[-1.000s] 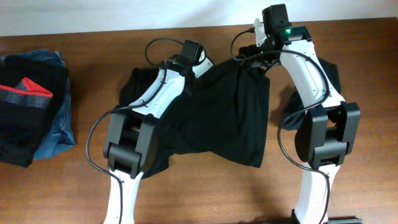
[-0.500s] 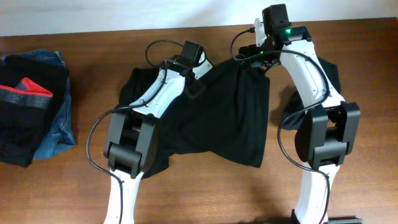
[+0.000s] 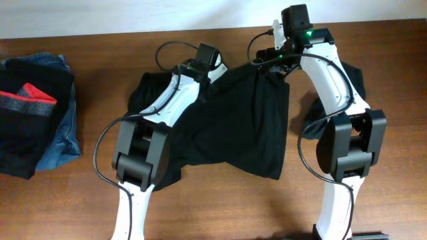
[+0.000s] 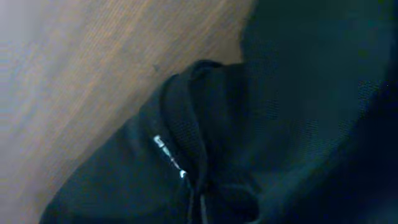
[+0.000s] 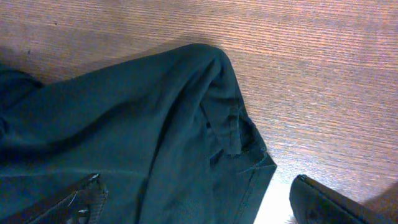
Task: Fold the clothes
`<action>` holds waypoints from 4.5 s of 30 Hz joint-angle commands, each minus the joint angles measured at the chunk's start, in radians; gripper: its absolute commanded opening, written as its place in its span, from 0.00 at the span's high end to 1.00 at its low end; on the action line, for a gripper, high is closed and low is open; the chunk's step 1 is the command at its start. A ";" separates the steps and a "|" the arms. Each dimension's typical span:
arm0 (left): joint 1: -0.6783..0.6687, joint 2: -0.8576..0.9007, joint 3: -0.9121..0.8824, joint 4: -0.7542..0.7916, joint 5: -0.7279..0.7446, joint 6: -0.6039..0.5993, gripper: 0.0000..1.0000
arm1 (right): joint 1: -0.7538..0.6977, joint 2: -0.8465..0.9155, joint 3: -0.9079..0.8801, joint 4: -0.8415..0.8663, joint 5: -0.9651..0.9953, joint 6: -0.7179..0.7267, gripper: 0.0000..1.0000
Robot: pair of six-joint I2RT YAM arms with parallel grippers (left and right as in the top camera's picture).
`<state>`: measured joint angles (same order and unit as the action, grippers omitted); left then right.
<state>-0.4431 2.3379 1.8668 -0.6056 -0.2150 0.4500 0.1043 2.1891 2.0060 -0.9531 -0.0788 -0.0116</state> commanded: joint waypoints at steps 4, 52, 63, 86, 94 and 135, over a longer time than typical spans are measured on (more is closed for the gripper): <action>0.046 0.011 0.137 0.014 -0.224 -0.045 0.99 | -0.009 0.000 0.002 0.000 0.001 0.002 0.01; 0.381 -0.063 0.461 -0.845 0.119 -0.514 0.01 | -0.033 -0.116 0.060 -0.283 -0.069 0.046 0.01; 0.483 -0.063 0.068 -0.546 0.316 -0.498 0.45 | -0.033 -0.116 0.060 -0.263 -0.068 0.019 0.01; 0.489 -0.064 0.003 -0.451 0.066 -0.484 0.87 | -0.033 -0.116 0.060 -0.254 -0.068 0.019 0.01; 0.489 -0.064 0.008 -0.447 -0.142 -0.484 0.33 | -0.033 -0.116 0.059 -0.259 -0.067 0.019 0.01; 0.323 -0.473 0.195 -0.618 0.239 -0.517 0.11 | 0.249 -0.494 -0.650 -0.349 -0.154 0.266 0.71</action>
<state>-0.1242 1.8099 2.1201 -1.2907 0.0120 -0.0574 0.3412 1.7084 1.4513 -1.3582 -0.1864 0.2050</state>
